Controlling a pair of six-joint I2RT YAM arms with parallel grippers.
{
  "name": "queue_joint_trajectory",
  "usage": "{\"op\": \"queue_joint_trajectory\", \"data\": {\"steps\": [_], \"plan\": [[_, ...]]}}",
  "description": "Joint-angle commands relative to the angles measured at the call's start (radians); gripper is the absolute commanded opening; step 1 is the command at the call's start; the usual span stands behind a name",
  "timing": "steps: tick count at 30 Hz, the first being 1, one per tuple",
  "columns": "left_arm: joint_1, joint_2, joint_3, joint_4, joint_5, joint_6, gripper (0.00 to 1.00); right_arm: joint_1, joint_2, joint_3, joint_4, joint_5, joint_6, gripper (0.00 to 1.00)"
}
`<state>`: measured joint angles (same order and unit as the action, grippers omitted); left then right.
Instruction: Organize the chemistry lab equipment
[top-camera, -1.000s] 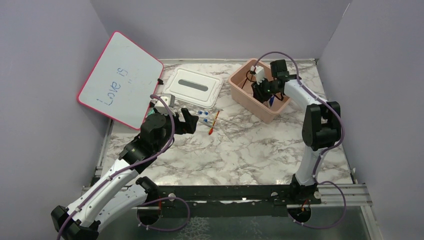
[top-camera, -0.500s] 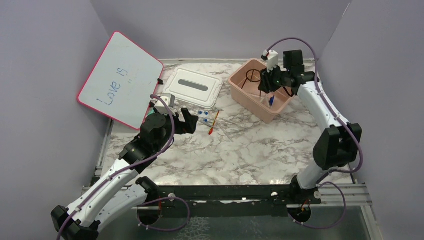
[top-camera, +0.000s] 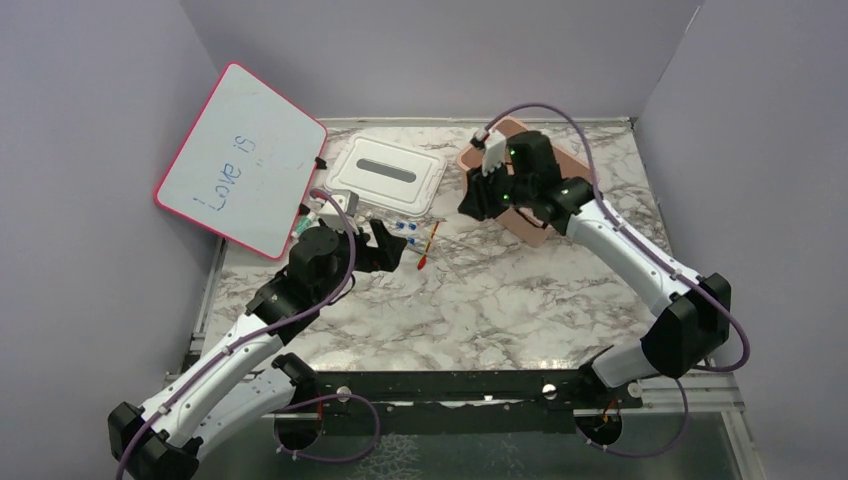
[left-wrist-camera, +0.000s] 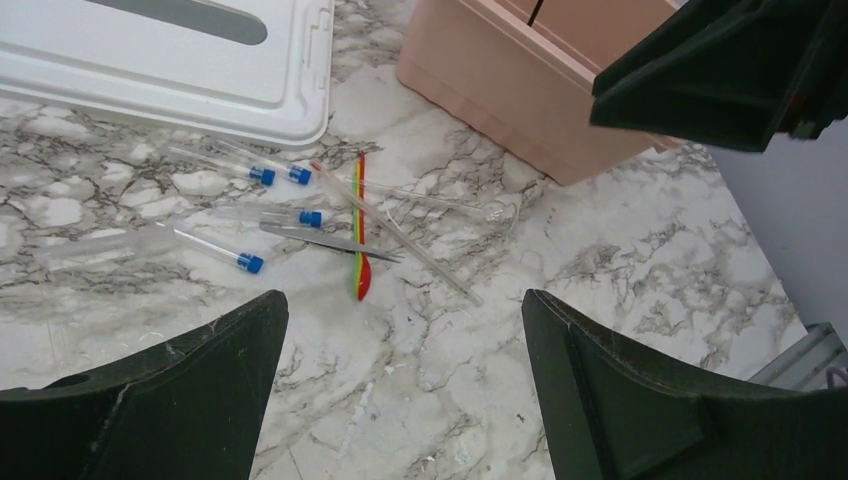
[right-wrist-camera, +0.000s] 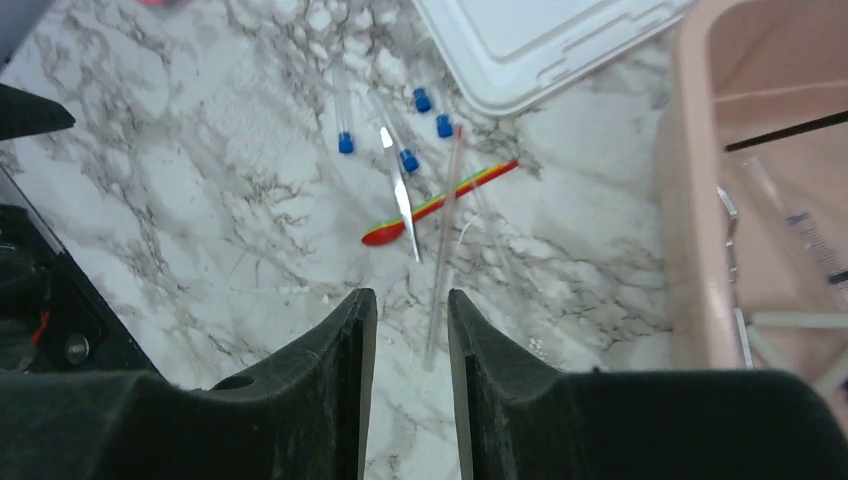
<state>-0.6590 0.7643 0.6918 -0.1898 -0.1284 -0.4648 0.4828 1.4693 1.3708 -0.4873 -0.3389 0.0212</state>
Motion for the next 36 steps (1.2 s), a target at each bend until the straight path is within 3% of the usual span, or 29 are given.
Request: {"op": "queue_joint_trajectory", "data": {"steps": [1,8,15,36], "plan": [[-0.005,-0.023,-0.047,0.064,0.052,-0.054,0.9,0.117,0.003,-0.106,0.075,0.186,0.102,0.37],[-0.005,-0.039,-0.066,0.063,0.013,-0.059,0.9,0.227,0.144,-0.189,0.127,0.281,0.141,0.37],[-0.005,-0.022,-0.051,0.045,-0.001,-0.036,0.9,0.275,0.307,-0.154,0.148,0.333,0.18,0.35],[-0.004,-0.03,-0.049,0.037,-0.025,-0.028,0.9,0.284,0.514,-0.046,0.128,0.463,0.167,0.23]]}}
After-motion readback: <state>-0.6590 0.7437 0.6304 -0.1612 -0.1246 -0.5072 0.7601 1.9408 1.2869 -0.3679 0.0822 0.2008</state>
